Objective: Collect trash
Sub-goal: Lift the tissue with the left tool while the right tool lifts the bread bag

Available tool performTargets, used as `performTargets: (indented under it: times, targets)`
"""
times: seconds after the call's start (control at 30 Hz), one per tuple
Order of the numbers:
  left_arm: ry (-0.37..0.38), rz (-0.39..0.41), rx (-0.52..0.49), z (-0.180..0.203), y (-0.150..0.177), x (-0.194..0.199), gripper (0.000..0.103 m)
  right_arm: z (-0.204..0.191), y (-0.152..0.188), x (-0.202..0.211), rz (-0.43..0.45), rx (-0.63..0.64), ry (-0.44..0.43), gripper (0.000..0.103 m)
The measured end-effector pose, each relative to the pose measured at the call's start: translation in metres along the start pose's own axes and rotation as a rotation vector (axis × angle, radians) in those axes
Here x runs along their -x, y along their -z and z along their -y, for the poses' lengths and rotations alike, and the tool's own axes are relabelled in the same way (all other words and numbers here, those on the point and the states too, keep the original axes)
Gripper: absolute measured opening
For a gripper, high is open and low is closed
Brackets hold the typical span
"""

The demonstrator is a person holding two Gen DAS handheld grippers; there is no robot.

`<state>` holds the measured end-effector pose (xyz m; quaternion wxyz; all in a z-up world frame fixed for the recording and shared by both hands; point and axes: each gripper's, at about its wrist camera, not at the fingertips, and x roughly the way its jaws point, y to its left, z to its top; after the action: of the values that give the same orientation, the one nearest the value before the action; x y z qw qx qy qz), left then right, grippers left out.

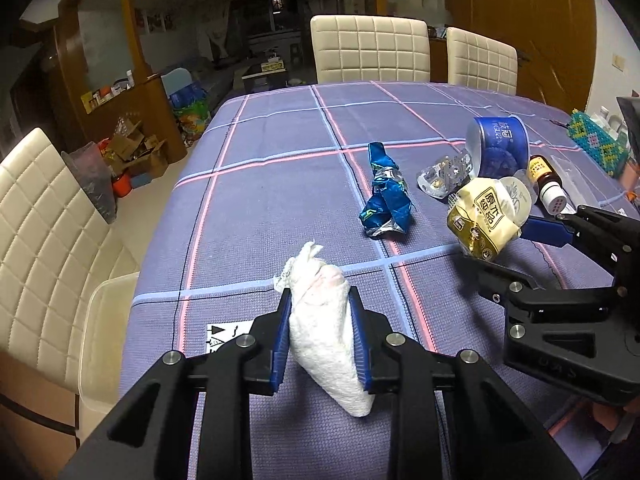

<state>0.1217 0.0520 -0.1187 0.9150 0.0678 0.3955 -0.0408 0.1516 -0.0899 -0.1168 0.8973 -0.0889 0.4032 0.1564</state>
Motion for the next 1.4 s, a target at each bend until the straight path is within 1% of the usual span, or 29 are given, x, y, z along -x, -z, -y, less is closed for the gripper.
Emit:
performTargets:
  times: [0.4,1.0,1.4]
  targets:
    - [-0.014,0.009,0.014,-0.009,0.0,0.002,0.026,-0.01,-0.003,0.001,0.002,0.028,-0.015,0.061]
    - [-0.051,0.019,0.07,-0.042,0.012,0.013,0.026,-0.039,-0.007,0.009,0.019,0.106,-0.026,0.061]
    - [-0.081,0.034,0.074,-0.053,0.017,0.02,0.026,-0.055,-0.01,0.011,0.027,0.144,-0.034,0.062]
